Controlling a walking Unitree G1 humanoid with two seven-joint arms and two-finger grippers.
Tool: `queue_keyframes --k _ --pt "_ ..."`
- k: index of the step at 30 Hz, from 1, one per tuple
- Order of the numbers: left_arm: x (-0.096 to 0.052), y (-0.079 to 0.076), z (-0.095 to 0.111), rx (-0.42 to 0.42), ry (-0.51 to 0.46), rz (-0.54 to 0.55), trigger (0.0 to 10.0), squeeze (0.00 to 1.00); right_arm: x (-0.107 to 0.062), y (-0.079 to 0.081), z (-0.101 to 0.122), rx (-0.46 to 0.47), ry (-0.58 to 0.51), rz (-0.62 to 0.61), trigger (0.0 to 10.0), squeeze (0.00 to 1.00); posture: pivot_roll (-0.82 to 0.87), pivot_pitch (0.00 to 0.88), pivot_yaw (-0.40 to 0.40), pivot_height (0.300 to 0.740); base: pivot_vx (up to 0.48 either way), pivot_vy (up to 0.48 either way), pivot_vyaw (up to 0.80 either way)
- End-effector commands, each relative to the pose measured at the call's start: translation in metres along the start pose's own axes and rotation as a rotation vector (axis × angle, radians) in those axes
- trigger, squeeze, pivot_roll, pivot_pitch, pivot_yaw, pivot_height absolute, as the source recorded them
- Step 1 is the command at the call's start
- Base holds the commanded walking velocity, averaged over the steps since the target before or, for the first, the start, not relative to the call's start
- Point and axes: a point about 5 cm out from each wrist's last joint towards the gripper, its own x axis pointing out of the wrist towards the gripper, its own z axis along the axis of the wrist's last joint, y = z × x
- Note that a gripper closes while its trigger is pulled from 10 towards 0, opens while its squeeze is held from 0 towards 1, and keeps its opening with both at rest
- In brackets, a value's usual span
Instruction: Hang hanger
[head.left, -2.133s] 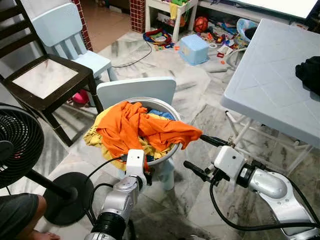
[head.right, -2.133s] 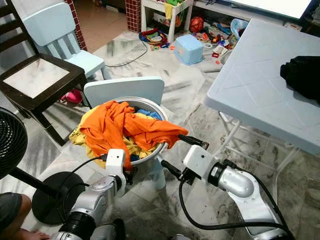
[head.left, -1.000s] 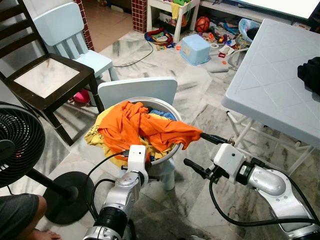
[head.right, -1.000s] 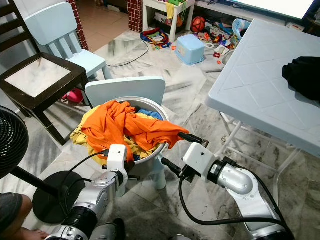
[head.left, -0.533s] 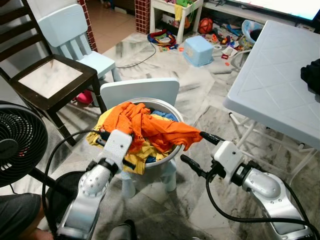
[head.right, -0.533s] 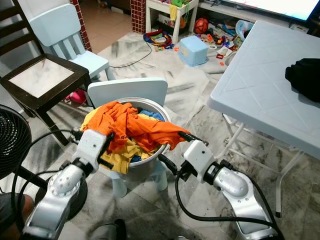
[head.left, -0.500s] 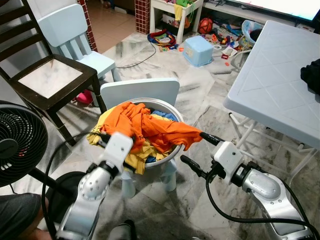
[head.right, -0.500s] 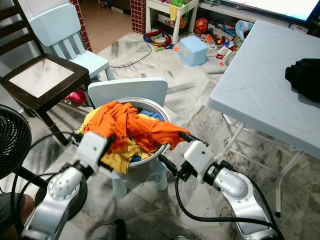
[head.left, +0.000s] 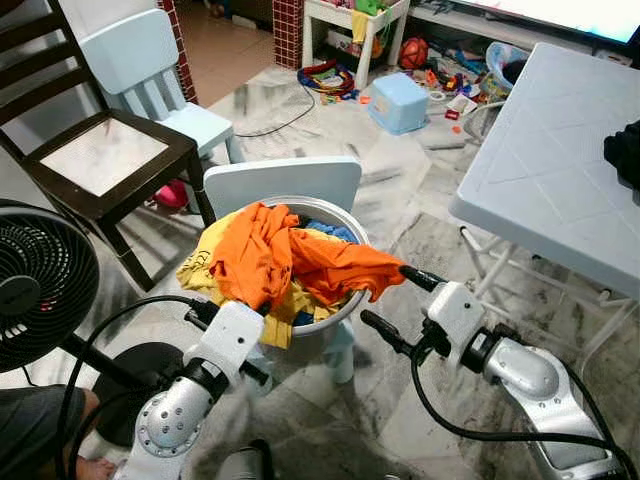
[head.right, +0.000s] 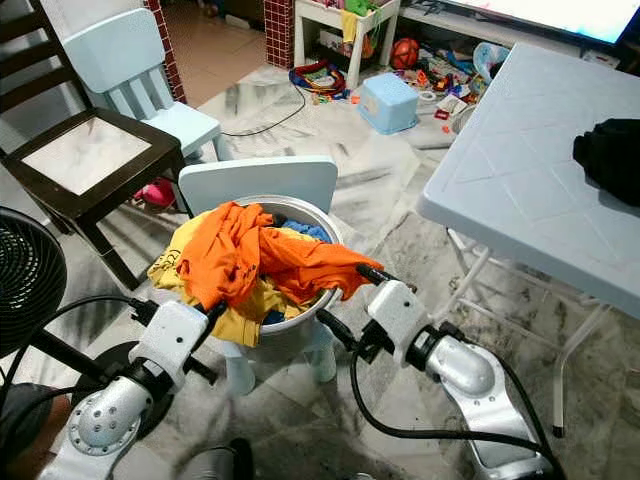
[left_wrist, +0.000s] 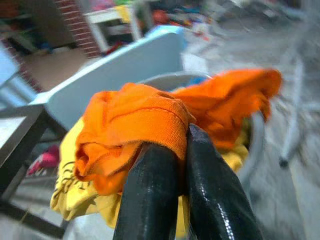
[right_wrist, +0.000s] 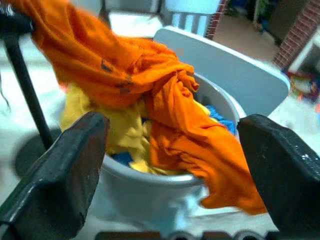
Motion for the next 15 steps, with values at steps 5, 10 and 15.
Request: queue_keyframes --k 5,10,15 --pt "0.011 0.011 0.018 -0.078 -0.074 0.172 7.5 0.00 0.001 -0.019 0.016 0.291 -0.150 -0.311 10.0 0.00 0.03 0.072 -0.039 0.740 0.000 0.000 0.00" --pt "0.018 0.022 0.032 -0.094 -0.132 0.238 10.0 0.00 -0.003 -0.031 0.014 0.383 -0.189 -0.546 10.0 0.00 0.04 0.049 -0.019 0.740 0.000 0.000 0.00" --pt "0.018 0.024 0.031 -0.098 -0.130 0.236 10.0 0.00 -0.007 -0.033 0.011 0.426 -0.189 -0.619 10.0 0.00 0.04 0.040 0.000 0.740 0.000 0.000 0.00"
